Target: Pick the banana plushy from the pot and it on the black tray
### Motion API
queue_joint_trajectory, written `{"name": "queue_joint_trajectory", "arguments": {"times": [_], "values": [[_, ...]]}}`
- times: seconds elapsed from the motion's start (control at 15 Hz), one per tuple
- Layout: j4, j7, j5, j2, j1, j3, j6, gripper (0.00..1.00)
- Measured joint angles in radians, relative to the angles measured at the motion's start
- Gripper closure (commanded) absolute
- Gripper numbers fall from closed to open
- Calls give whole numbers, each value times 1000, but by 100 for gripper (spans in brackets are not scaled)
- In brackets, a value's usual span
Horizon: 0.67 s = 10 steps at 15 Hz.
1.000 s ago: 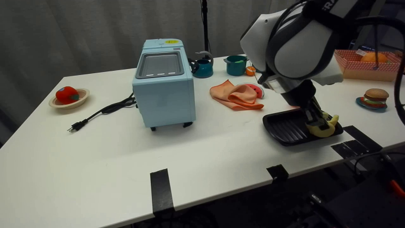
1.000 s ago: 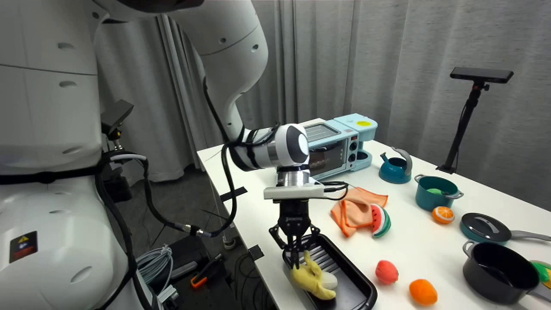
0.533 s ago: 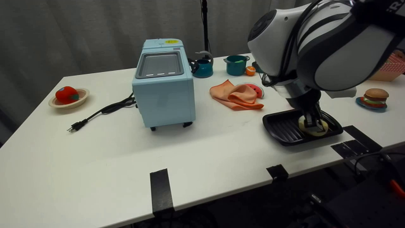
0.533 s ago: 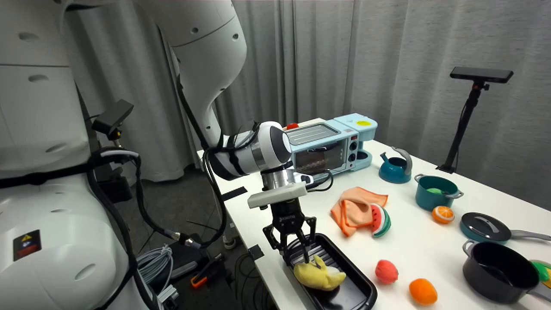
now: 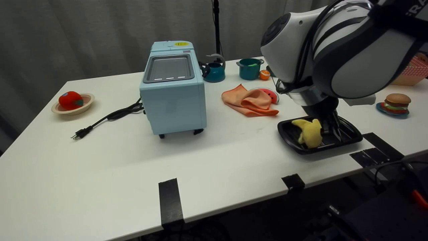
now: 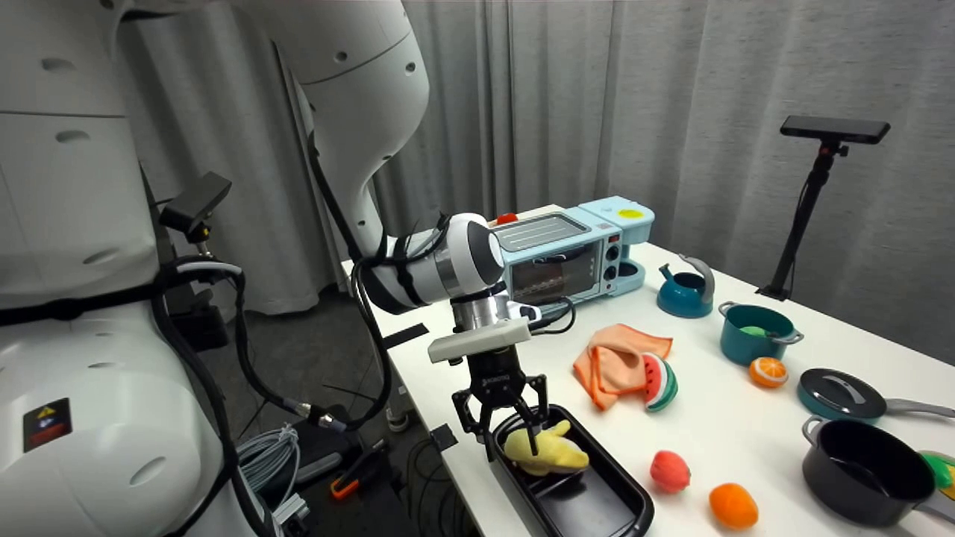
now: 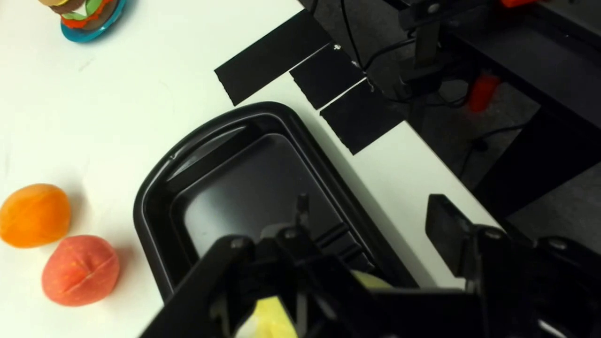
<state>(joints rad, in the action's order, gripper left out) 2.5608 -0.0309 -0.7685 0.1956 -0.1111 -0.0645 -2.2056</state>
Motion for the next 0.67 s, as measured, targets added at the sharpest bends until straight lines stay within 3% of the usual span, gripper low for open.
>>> {"name": "queue_joint_trajectory", "arguments": {"times": [0.07,0.67], "values": [[-1,-2,0,0,0,0,-2,0],[-40,-6,32,-78,33,18,-74,0]]}}
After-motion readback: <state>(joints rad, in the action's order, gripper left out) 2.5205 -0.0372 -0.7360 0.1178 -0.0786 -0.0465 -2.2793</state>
